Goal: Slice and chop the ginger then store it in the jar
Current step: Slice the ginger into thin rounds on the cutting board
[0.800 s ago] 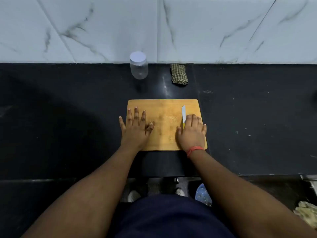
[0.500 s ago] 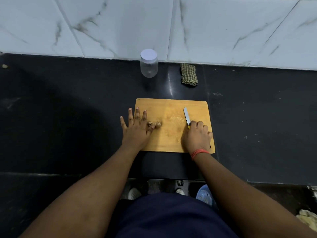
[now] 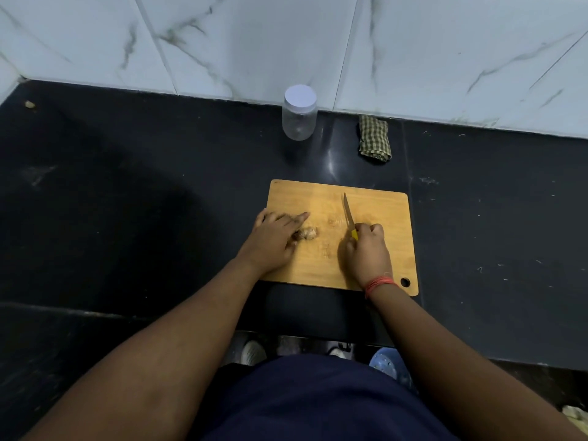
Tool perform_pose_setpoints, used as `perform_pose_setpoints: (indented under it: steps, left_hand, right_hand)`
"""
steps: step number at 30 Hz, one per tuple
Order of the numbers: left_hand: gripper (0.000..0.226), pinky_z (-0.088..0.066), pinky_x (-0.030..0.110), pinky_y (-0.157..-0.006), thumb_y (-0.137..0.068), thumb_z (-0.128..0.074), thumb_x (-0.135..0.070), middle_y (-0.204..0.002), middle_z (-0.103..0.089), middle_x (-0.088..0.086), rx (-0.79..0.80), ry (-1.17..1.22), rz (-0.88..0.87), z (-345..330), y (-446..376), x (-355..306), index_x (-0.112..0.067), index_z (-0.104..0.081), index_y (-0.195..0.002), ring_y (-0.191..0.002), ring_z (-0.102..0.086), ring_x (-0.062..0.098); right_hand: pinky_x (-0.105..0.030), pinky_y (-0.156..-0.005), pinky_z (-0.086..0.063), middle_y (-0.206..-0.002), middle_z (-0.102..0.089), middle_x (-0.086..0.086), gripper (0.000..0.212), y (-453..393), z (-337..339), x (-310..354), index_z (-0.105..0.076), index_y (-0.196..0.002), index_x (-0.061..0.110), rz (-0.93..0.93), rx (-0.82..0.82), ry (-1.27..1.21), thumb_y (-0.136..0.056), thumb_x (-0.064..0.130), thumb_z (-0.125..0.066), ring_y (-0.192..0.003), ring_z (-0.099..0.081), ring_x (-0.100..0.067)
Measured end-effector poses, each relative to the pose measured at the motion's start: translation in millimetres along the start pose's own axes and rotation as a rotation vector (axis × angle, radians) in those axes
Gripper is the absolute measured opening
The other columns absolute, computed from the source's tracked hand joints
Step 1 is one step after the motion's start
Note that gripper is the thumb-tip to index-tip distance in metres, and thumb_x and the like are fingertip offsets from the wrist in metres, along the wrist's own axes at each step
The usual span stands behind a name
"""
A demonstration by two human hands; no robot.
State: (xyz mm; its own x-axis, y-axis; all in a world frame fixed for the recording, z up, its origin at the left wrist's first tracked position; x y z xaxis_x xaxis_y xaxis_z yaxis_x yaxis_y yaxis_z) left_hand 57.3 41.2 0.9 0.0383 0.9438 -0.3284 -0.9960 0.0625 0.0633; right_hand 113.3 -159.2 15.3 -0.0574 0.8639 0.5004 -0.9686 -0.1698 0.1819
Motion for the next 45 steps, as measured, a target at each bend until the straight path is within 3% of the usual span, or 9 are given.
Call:
perform_pose_setpoints:
  steps: [3, 8, 16, 19, 23, 30, 33, 36, 45]
  left_hand:
    - [0.055, -0.021, 0.045, -0.117, -0.095, -0.057, -0.037, -0.128, -0.058, -0.003, -0.051, -0.057, -0.018, 3.6, -5.4, -2.4, -0.029, -0.043, -0.148, -0.122, -0.050, 0.021]
    - [0.075, -0.021, 0.043, -0.115, -0.089, -0.055, -0.063, -0.116, -0.067, -0.005, -0.007, -0.011, 0.073, 2.3, -12.9, -17.0, -0.024, -0.034, -0.150, -0.118, -0.055, 0.019]
    - [0.056, -0.023, 0.046, -0.113, -0.094, -0.052, -0.046, -0.124, -0.052, -0.002, 0.055, 0.011, -0.006, 2.1, -14.5, -8.8, -0.030, -0.043, -0.147, -0.121, -0.047, 0.019]
    - [0.055, -0.024, 0.045, -0.113, -0.094, -0.055, -0.049, -0.128, -0.051, -0.003, 0.070, 0.000, 0.002, 0.8, -15.5, -7.5, -0.029, -0.044, -0.144, -0.124, -0.046, 0.018]
    - [0.051, -0.030, 0.041, -0.108, -0.087, -0.064, -0.057, -0.123, -0.057, -0.007, -0.031, 0.025, 0.097, -3.4, -15.8, -9.1, -0.025, -0.054, -0.125, -0.117, -0.052, 0.015]
    - [0.051, -0.037, 0.041, -0.104, -0.079, -0.071, -0.058, -0.114, -0.049, -0.002, -0.170, 0.022, 0.252, -10.3, -9.5, -15.2, -0.020, -0.055, -0.109, -0.103, -0.051, 0.013]
    - [0.045, -0.037, 0.040, -0.103, -0.084, -0.068, -0.054, -0.113, -0.052, -0.003, -0.179, 0.045, 0.237, -9.6, -7.7, -14.8, -0.021, -0.056, -0.111, -0.104, -0.054, 0.014]
    - [0.044, -0.035, 0.041, -0.104, -0.085, -0.067, -0.051, -0.114, -0.053, -0.004, -0.179, 0.086, 0.231, -9.7, -6.0, -13.7, -0.021, -0.059, -0.116, -0.107, -0.054, 0.016]
    - [0.037, -0.031, 0.041, -0.106, -0.083, -0.073, -0.047, -0.108, -0.053, -0.008, -0.237, 0.228, 0.335, -10.1, -8.0, -14.5, -0.026, -0.064, -0.111, -0.105, -0.053, 0.013]
  right_hand:
    - [-0.036, -0.087, -0.053, -0.126, -0.041, -0.008, 0.029, 0.8, 2.7, 2.0, -0.054, -0.123, 0.007, 0.008, 0.003, -0.042, -0.096, 0.016, -0.048, -0.082, -0.052, -0.018]
    - [-0.029, -0.090, -0.047, -0.129, -0.041, -0.009, 0.029, 1.7, 4.4, 0.1, -0.054, -0.124, 0.006, 0.024, 0.022, -0.103, -0.097, 0.015, -0.048, -0.088, -0.052, -0.017]
    - [-0.020, -0.086, -0.040, -0.129, -0.042, -0.008, 0.029, 1.6, 5.4, -6.2, -0.054, -0.124, 0.010, 0.011, 0.086, -0.163, -0.096, 0.018, -0.052, -0.089, -0.048, -0.013]
    - [-0.021, -0.087, -0.040, -0.128, -0.042, -0.008, 0.029, 1.3, 3.9, -10.4, -0.056, -0.123, 0.011, -0.012, 0.116, -0.188, -0.097, 0.022, -0.052, -0.089, -0.050, -0.015]
    - [-0.025, -0.090, -0.043, -0.124, -0.045, -0.008, 0.027, 1.5, 2.6, -11.9, -0.059, -0.119, 0.015, -0.048, 0.145, -0.226, -0.097, 0.029, -0.054, -0.091, -0.054, -0.017]
    - [-0.022, -0.080, -0.039, -0.116, -0.049, -0.005, 0.019, 5.8, 4.2, -2.2, -0.056, -0.111, 0.016, -0.037, 0.183, -0.277, -0.095, 0.025, -0.059, -0.087, -0.051, -0.014]
    - [-0.030, -0.056, -0.047, -0.093, -0.062, -0.008, 0.015, 11.8, 3.1, 4.0, -0.047, -0.105, 0.016, -0.071, 0.294, -0.334, -0.096, 0.020, -0.057, -0.064, -0.059, -0.017]
    - [-0.026, -0.037, -0.044, -0.074, -0.061, -0.009, 0.010, 22.2, 0.7, 11.8, -0.041, -0.106, 0.015, -0.121, 0.428, -0.393, -0.100, 0.016, -0.049, -0.040, -0.055, -0.015]
    - [-0.028, -0.037, -0.048, -0.084, -0.062, -0.015, 0.018, 27.8, 6.9, 36.6, -0.042, -0.111, 0.012, -0.094, 0.485, -0.332, -0.094, 0.007, -0.038, -0.042, -0.058, -0.020]
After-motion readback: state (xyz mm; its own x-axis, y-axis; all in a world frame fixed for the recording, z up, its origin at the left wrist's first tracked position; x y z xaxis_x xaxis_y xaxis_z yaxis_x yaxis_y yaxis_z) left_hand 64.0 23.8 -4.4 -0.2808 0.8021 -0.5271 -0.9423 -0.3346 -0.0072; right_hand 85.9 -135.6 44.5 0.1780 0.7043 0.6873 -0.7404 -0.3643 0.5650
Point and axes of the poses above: each hand's wrist, its own y-axis away from the middle knuckle, its own z-axis out of the back of the hand, x = y × z, the point moved 5 cm from there along -y, towards the middle knuckle
